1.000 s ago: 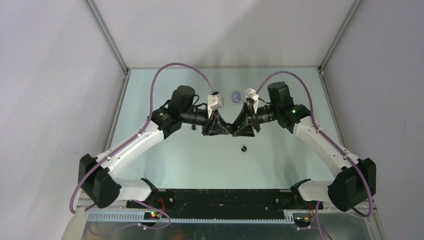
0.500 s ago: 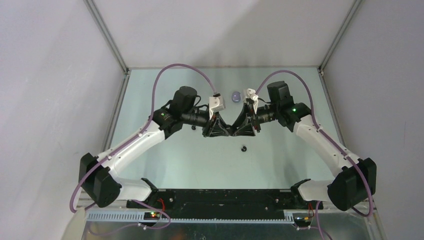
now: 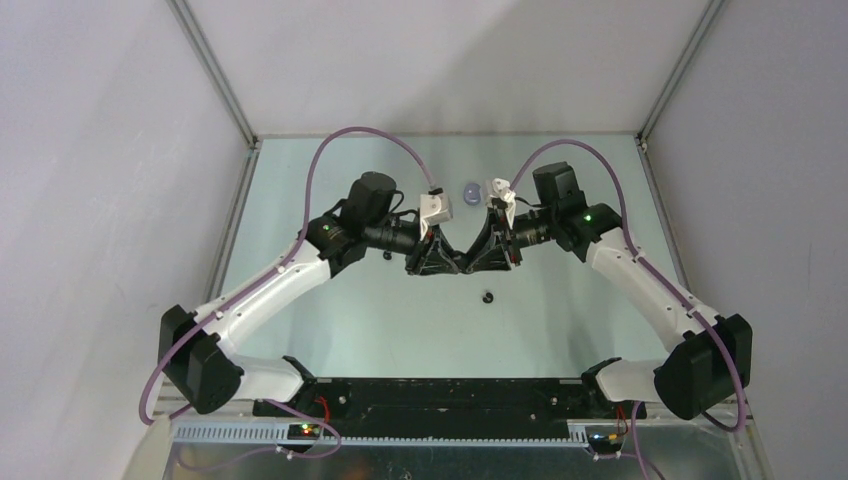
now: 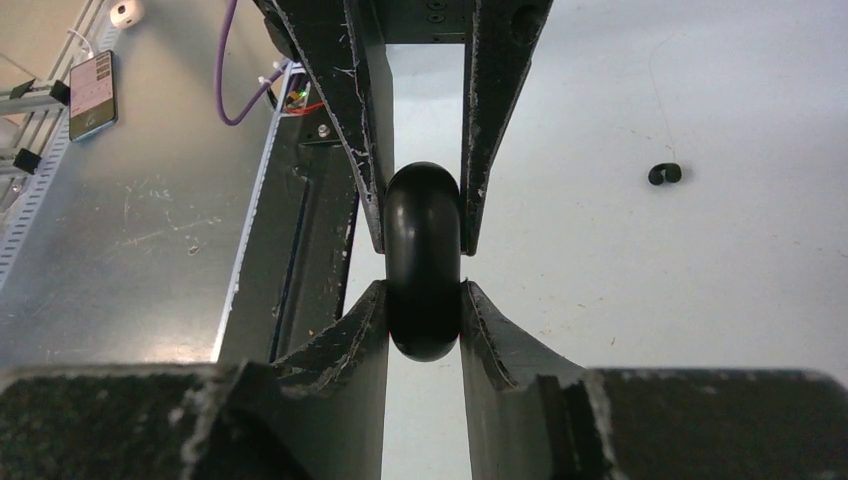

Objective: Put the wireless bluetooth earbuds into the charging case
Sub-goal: Pick up the charging case at the center of the board.

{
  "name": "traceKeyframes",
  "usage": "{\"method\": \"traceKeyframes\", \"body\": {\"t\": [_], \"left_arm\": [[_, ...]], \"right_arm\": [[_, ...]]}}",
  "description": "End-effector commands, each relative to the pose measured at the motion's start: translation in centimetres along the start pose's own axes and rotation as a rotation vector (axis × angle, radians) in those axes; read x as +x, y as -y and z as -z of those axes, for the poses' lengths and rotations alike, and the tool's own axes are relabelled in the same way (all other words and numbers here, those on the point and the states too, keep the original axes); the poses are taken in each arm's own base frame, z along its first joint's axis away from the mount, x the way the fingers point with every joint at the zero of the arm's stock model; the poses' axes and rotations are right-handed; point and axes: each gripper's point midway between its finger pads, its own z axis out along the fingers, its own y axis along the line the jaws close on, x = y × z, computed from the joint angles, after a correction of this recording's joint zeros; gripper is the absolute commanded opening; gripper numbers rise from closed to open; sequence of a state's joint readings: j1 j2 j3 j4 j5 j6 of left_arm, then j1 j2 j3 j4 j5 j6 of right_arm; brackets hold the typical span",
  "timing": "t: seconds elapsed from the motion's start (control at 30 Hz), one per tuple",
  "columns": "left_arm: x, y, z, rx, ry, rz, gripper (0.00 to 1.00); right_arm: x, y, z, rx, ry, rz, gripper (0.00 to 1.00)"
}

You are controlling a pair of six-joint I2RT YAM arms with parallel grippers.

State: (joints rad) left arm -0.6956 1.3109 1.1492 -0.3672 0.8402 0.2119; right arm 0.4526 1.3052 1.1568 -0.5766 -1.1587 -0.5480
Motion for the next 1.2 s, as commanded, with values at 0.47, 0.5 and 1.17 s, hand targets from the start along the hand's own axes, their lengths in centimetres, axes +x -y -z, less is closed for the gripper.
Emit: {"method": "traceKeyframes", "body": {"t": [0.47,0.5,1.17], "left_arm": [[-3.0,1.2,0.8,0.045,0.081,-0.075,0.83],[-3.1,1.2,0.8,0.05,0.086,-0.075,0.81],[-5.2,0.2,2.2,0.051,0.212,0.025,0.63]], "right_arm": [[-7.2,0.0,1.7,0.042,0.223,-0.082,0.0],[-6.8,0.0,1.5,0.046,0.224,-0.089,0.0],[-6.1,1.0,0.1,0.08,0.259,-0.105,0.0]]}}
